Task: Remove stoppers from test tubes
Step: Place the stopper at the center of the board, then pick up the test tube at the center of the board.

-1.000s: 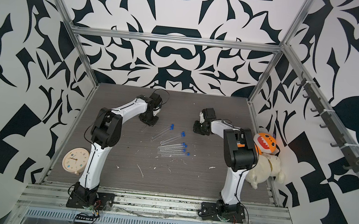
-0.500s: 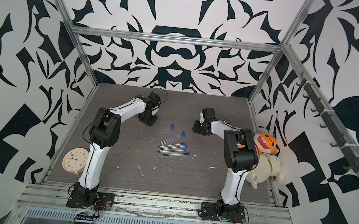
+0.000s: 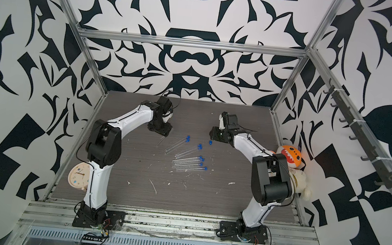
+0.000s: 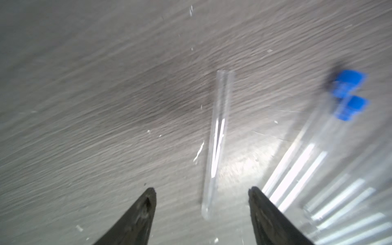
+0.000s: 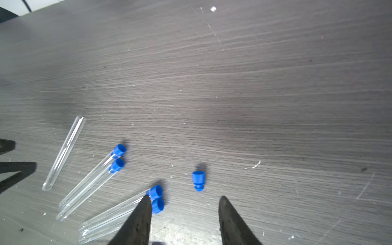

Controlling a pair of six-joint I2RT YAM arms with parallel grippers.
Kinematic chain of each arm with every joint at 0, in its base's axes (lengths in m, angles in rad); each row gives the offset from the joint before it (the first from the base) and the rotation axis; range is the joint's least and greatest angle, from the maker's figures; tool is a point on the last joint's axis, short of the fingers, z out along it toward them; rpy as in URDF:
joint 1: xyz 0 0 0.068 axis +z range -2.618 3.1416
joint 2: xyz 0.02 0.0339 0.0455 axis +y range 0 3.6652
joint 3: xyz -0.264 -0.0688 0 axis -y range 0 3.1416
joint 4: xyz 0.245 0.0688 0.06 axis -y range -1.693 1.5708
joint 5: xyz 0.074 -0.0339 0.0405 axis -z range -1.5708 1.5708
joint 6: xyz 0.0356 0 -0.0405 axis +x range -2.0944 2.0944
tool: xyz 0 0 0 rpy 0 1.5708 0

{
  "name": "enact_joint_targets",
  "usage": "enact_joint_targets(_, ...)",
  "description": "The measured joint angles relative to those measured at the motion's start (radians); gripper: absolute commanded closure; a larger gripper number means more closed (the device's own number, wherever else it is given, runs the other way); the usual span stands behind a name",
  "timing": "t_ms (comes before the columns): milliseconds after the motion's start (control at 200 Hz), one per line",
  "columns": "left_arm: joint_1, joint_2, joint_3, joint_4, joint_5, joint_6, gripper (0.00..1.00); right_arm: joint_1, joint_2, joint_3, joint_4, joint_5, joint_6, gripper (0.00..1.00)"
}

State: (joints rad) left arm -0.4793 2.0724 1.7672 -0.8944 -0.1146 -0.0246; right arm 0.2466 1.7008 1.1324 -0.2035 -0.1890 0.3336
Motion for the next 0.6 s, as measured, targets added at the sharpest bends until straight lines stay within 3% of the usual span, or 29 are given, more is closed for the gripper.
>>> enact_joint_targets(200,-0.075,-0.101,-0.077,0.039,0.051,0.027,0.41,0.004,-0.052,-0.117,0.083,-0.062,-0.008,0.48)
enact_joint_targets(600,-0.121,0.056,-0.021,0.060,0.100,0.050,0.47,0.004,-0.108,-0.218,0.281,-0.216,-0.011,0.44)
